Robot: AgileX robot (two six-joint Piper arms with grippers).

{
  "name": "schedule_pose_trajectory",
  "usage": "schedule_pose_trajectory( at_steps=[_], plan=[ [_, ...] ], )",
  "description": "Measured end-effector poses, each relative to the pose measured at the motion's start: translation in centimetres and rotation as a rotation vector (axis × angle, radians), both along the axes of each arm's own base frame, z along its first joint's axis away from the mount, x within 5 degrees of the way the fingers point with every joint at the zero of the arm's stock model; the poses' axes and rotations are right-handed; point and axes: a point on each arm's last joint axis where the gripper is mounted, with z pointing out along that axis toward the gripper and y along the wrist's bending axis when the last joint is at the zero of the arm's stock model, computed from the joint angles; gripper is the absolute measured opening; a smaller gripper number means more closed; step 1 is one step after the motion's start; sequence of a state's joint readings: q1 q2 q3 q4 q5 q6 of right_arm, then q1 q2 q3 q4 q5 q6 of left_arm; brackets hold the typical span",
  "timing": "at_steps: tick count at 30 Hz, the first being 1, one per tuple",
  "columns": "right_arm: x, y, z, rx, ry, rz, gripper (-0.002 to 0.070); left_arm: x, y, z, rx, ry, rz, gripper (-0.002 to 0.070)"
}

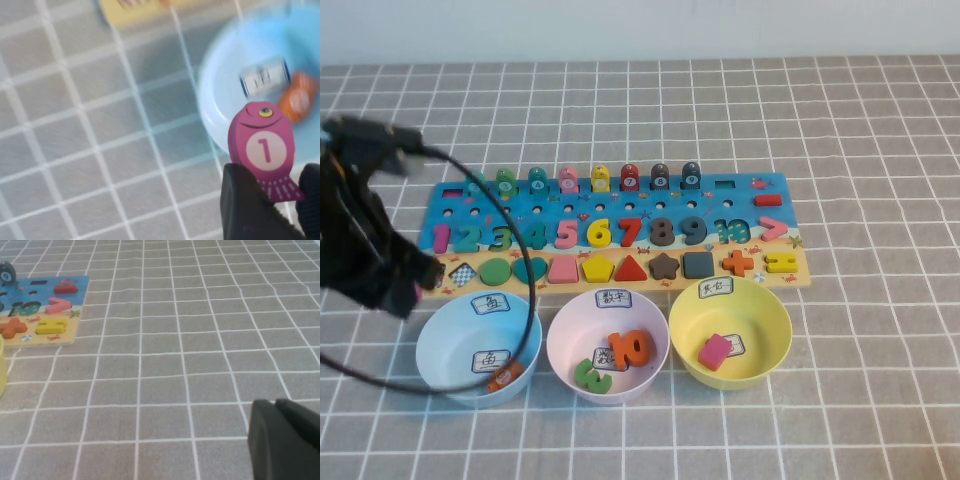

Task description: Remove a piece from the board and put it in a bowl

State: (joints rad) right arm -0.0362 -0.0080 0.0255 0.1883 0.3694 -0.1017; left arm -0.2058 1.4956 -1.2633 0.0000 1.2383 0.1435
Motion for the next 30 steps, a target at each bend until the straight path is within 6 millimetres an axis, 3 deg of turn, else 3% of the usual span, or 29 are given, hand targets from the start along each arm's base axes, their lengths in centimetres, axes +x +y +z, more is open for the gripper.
schedule_pose_trajectory(
  at_steps=[5, 14, 17, 30],
  plan=[
    [0.0, 0.0, 0.0, 0.000, 0.000, 0.000, -0.0017, -0.8, -1.1, -2.4, -0.047, 0.082, -0.139, 0.0183],
    [0.0, 0.0, 0.0, 0.000, 0.000, 0.000, -0.0017, 0.5, -6.1, -6.9, -0.041, 0.157, -0.309, 0.0183],
    [0.0, 0.0, 0.0, 0.000, 0.000, 0.000, -0.0017, 1.1, -6.6, -8.2, -0.022, 0.149, -0.326, 0.0183],
    [0.0, 0.0, 0.0, 0.000, 0.000, 0.000, -0.0017, 2.3, -6.7, -8.8, -0.001, 0.060, -0.281, 0.0191]
  ],
)
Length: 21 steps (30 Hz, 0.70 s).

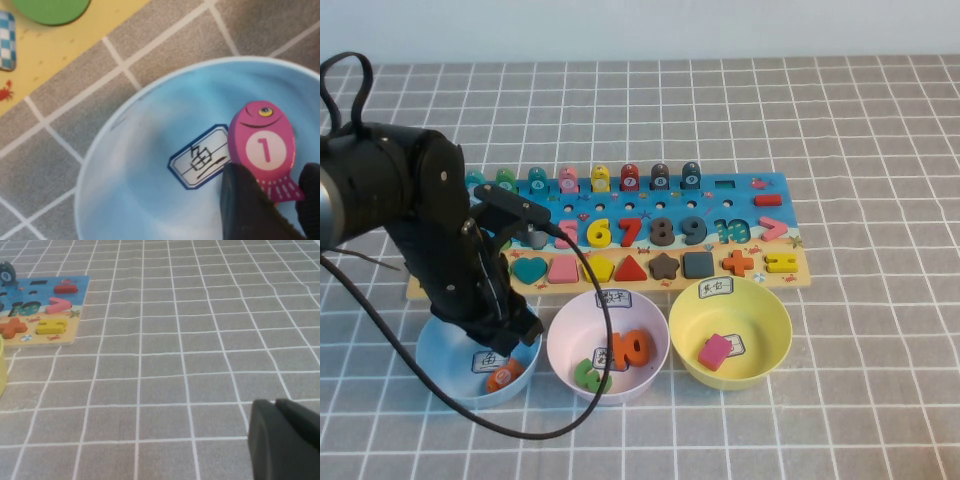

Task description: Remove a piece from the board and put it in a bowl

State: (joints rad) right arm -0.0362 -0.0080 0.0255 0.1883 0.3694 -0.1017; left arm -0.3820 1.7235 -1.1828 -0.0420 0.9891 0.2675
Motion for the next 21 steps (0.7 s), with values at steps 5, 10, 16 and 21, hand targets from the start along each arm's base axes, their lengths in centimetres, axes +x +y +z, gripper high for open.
schedule_pose_trajectory(
  at_steps=[5, 10, 16, 21],
  plan=[
    [0.0, 0.0, 0.0, 0.000, 0.000, 0.000, -0.0017, 0.0, -0.2, 0.0, -0.011, 0.001, 0.004, 0.0264],
    [0.0, 0.0, 0.0, 0.000, 0.000, 0.000, -0.0017, 0.1, -0.3, 0.0, -0.018, -0.020, 0.004, 0.0347],
    [0.0, 0.0, 0.0, 0.000, 0.000, 0.000, -0.0017, -0.4, 0.0, 1.9, -0.035, -0.081, 0.004, 0.0370],
    [0.0, 0.0, 0.0, 0.000, 0.000, 0.000, -0.0017, -3.7, 1.5, 7.9, -0.122, -0.314, 0.018, 0.0195]
  ],
)
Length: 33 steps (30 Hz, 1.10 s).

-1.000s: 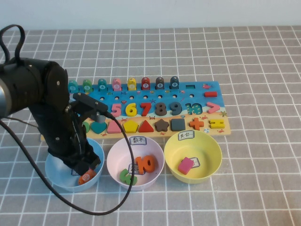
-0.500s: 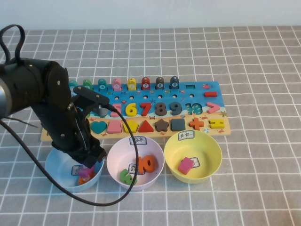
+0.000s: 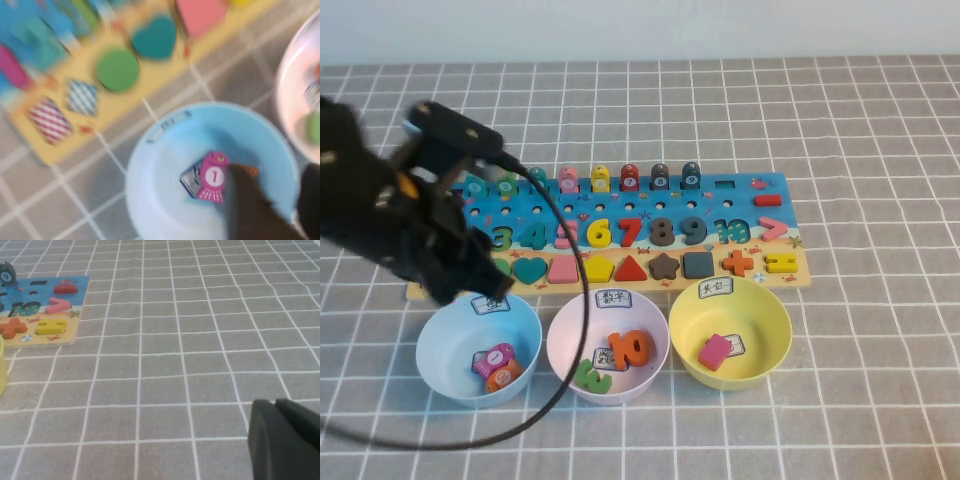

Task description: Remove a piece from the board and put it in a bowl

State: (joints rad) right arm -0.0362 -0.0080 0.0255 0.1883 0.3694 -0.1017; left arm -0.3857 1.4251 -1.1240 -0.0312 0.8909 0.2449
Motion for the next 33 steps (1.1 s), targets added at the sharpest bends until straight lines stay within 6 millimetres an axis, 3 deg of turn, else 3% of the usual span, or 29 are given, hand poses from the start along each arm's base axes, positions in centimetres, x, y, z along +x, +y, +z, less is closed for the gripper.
schedule_pose_trajectory(
  at_steps=[2, 7, 13, 17, 20, 25, 30, 33],
  plan=[
    [0.0, 0.0, 0.0, 0.000, 0.000, 0.000, -0.0017, -2.3, 1.0, 1.9, -0.043, -0.109, 0.005, 0.0083],
    [0.0, 0.0, 0.0, 0.000, 0.000, 0.000, -0.0017, -8.2, 3.6, 3.6, -0.147, -0.333, 0.038, 0.0011],
    [0.0, 0.0, 0.0, 0.000, 0.000, 0.000, -0.0017, -14.0, 5.9, 2.0, -0.265, -0.542, 0.070, 0.0002],
    [0.0, 0.0, 0.0, 0.000, 0.000, 0.000, -0.0017, -17.1, 7.2, -0.4, -0.325, -0.639, 0.089, 0.0001],
    [0.0, 0.0, 0.0, 0.000, 0.000, 0.000, -0.0017, -18.5, 8.0, -2.0, -0.286, -0.700, 0.071, 0.0000],
    [0.0, 0.0, 0.0, 0.000, 0.000, 0.000, -0.0017, -19.8, 8.7, -2.9, -0.263, -0.765, 0.060, 0.0000],
    [0.0, 0.0, 0.0, 0.000, 0.000, 0.000, -0.0017, -19.8, 8.7, -3.4, -0.328, -0.757, 0.110, 0.0000],
    [0.0, 0.0, 0.0, 0.000, 0.000, 0.000, -0.0017, -19.3, 8.4, -4.8, -0.361, -0.838, 0.098, 0.0000]
  ],
)
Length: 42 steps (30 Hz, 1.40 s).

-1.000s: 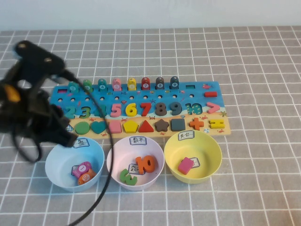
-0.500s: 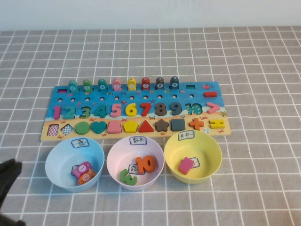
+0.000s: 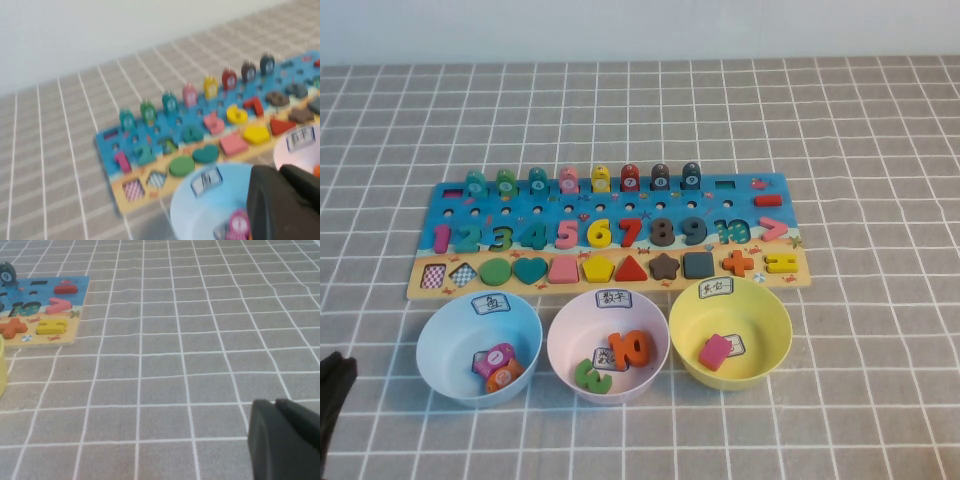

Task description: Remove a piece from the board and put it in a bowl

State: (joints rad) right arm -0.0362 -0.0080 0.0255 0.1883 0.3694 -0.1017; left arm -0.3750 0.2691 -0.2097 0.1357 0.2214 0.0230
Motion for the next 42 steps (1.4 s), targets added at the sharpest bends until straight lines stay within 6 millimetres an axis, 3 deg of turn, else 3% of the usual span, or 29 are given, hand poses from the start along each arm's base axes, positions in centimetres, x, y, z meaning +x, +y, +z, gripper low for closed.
schedule_pose_trajectory(
  at_steps=[6, 13, 22, 31, 42],
  plan=[
    [0.0, 0.0, 0.0, 0.000, 0.000, 0.000, -0.0017, 0.3, 0.4, -3.0, -0.119, -0.237, 0.065, 0.0000],
    [0.0, 0.0, 0.0, 0.000, -0.001, 0.000, -0.0017, 0.1, 1.9, -3.1, -0.174, -0.288, 0.253, 0.0000],
    [0.0, 0.0, 0.0, 0.000, -0.001, 0.000, -0.0017, -1.6, 2.1, -5.2, -0.122, -0.126, 0.281, 0.0000],
    [0.0, 0.0, 0.0, 0.002, -0.005, 0.000, -0.0017, -2.0, 2.3, -7.4, -0.037, 0.101, 0.293, 0.0000],
    [0.0, 0.0, 0.0, 0.002, -0.005, 0.000, -0.0017, -2.0, 2.3, -7.5, -0.033, 0.115, 0.295, 0.0000]
  ],
)
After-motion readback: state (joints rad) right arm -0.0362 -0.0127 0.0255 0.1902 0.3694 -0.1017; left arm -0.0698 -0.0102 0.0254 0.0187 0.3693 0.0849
